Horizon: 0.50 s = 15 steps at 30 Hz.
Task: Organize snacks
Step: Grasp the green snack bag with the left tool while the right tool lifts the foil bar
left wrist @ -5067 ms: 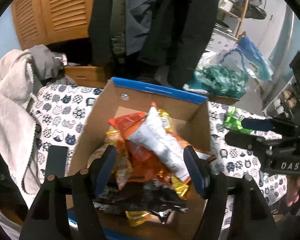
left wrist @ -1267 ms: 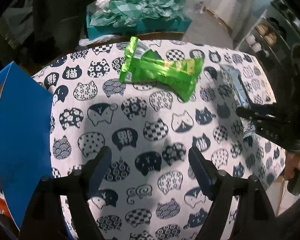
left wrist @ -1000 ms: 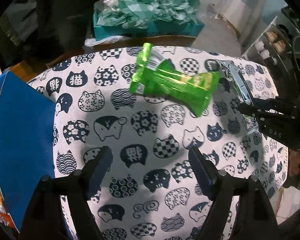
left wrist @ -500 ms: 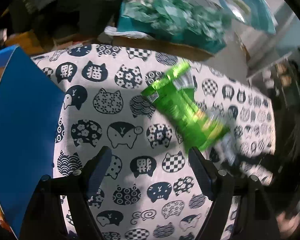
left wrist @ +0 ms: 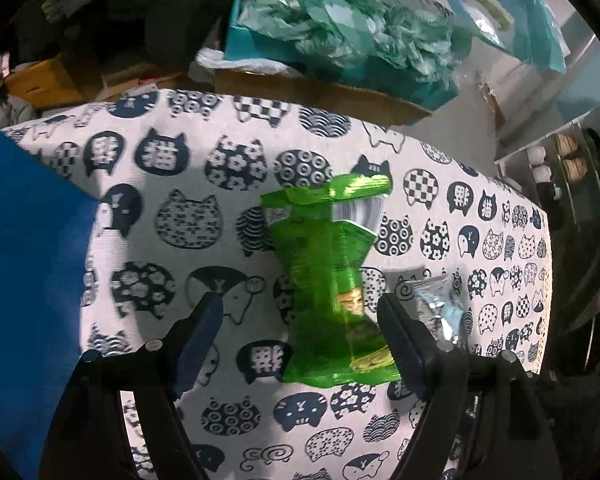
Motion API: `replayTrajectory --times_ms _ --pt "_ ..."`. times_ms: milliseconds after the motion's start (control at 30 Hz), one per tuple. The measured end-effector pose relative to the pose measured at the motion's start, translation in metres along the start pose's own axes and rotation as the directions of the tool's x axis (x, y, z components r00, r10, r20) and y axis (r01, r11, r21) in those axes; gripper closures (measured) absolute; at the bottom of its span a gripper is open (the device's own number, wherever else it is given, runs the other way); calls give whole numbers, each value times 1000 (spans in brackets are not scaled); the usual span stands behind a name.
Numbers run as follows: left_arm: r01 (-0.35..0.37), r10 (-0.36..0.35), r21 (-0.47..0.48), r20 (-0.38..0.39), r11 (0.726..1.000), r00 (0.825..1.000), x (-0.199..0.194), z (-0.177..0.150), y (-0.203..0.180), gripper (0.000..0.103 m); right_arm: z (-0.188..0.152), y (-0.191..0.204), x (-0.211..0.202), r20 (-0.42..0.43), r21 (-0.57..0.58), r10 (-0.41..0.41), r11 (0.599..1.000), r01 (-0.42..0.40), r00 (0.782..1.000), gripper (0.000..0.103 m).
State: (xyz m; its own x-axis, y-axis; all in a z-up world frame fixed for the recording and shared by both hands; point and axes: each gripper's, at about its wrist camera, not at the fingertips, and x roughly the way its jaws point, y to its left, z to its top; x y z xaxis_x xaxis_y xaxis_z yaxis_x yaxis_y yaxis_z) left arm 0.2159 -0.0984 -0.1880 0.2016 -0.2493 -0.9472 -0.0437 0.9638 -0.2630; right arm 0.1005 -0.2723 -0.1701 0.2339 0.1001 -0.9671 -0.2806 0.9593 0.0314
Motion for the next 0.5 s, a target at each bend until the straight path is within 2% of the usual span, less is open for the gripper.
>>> replayTrajectory --times_ms 300,400,433,500 --pt "-1 2 42 -24 999 1000 22 -6 -12 21 -15 -34 -23 36 77 -12 997 9 999 76" --pt "19 -17 71 -22 997 1000 23 -9 -15 43 -19 -37 -32 51 95 -20 995 15 999 76" --pt "23 -21 81 -23 996 1000 23 -10 -16 54 -19 -39 -34 56 101 -22 995 17 998 76" --pt "12 -10 99 -23 995 1000 22 -13 -17 57 -16 -37 -33 66 107 -30 994 23 997 76"
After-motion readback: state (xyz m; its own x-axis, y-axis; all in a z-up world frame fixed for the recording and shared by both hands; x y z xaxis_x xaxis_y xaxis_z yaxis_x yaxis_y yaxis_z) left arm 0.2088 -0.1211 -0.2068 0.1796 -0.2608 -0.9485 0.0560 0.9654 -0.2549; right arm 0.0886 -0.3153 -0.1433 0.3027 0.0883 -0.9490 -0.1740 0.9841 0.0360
